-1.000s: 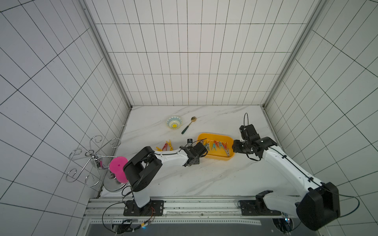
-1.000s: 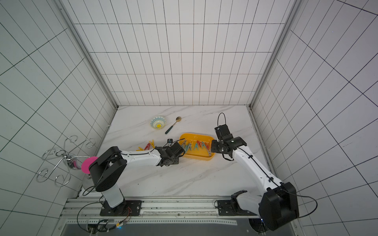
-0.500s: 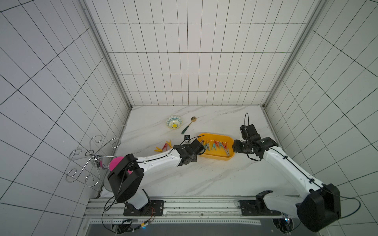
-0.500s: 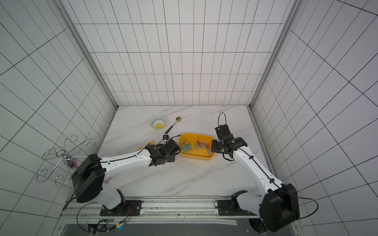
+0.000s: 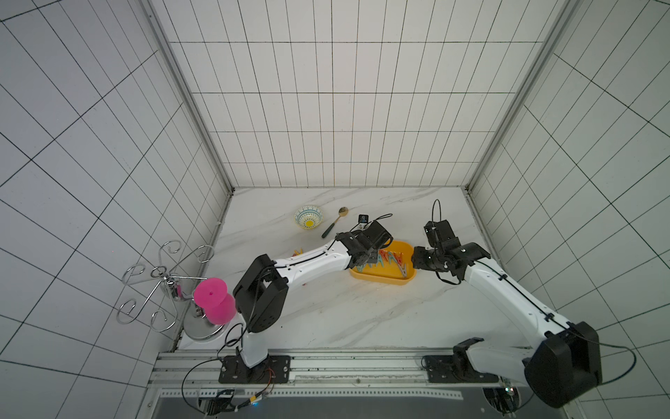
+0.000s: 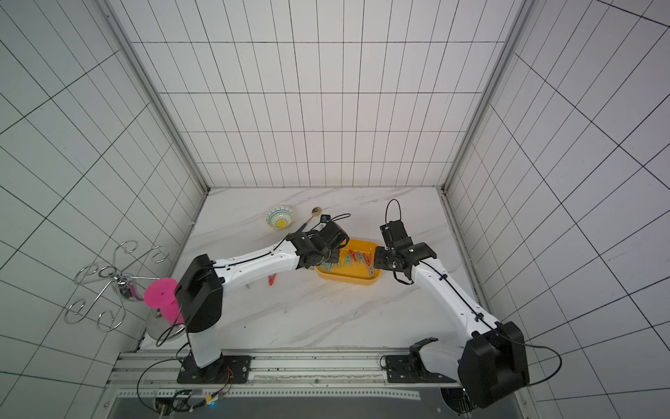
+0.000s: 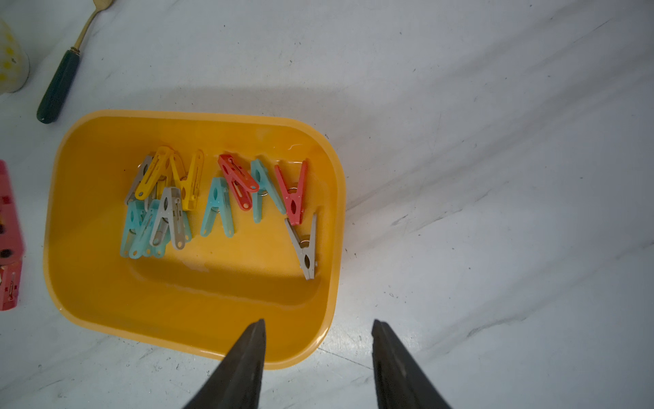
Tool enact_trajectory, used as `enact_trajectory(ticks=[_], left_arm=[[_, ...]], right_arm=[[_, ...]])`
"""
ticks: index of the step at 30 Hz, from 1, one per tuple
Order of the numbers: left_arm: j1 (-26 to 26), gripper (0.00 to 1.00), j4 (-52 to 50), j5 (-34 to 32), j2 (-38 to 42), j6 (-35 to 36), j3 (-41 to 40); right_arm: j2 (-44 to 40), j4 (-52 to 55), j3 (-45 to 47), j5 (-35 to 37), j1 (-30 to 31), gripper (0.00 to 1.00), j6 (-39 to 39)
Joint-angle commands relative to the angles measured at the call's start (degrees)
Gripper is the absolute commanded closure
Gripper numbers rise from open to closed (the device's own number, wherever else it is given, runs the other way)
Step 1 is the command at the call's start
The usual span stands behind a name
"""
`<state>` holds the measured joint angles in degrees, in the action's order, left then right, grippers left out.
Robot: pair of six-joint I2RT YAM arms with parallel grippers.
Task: Put the clothespins into the storage box
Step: Place the clothespin in the storage box.
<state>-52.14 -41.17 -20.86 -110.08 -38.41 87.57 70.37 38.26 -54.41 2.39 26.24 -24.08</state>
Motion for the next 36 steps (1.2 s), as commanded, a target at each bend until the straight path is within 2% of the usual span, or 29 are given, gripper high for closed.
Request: enact_trajectory(ticks=[1, 8, 13, 18, 23, 31, 36], left_arm=[[1.0, 0.96, -2.2, 0.8, -4.7, 1.0, 3.9], [1.7, 0.93, -3.8, 2.2, -12.7, 1.5, 8.3], [1.7, 0.87, -3.8, 2.3, -12.9, 1.7, 8.1], [1.7, 0.77, -3.6, 1.4, -8.1, 2.2, 6.8], [1.8, 0.75, -4.4, 0.1, -0.6, 2.4, 4.3], [4.6, 0.58, -4.0, -2.1, 12.1, 0.1, -8.0], [7.6, 0.52, -1.9, -0.6, 15.4, -1.3, -14.8]], right_arm=[[-0.7, -0.8, 1.9, 1.3, -0.2, 0.48, -0.8], [-0.2, -0.9, 2.3, 0.9, -0.4, 0.48, -0.4], [0.0, -1.1, 2.4, 0.5, -0.4, 0.48, -0.4], [-0.1, -1.1, 2.6, 0.1, -0.4, 0.48, -0.6], [-1.1, -0.6, 2.5, 0.2, -0.4, 0.47, -0.6], [-1.5, -0.1, 2.1, -0.5, -0.4, 0.47, -0.5], [-1.0, -0.1, 2.0, -0.9, -0.4, 0.47, -0.7]])
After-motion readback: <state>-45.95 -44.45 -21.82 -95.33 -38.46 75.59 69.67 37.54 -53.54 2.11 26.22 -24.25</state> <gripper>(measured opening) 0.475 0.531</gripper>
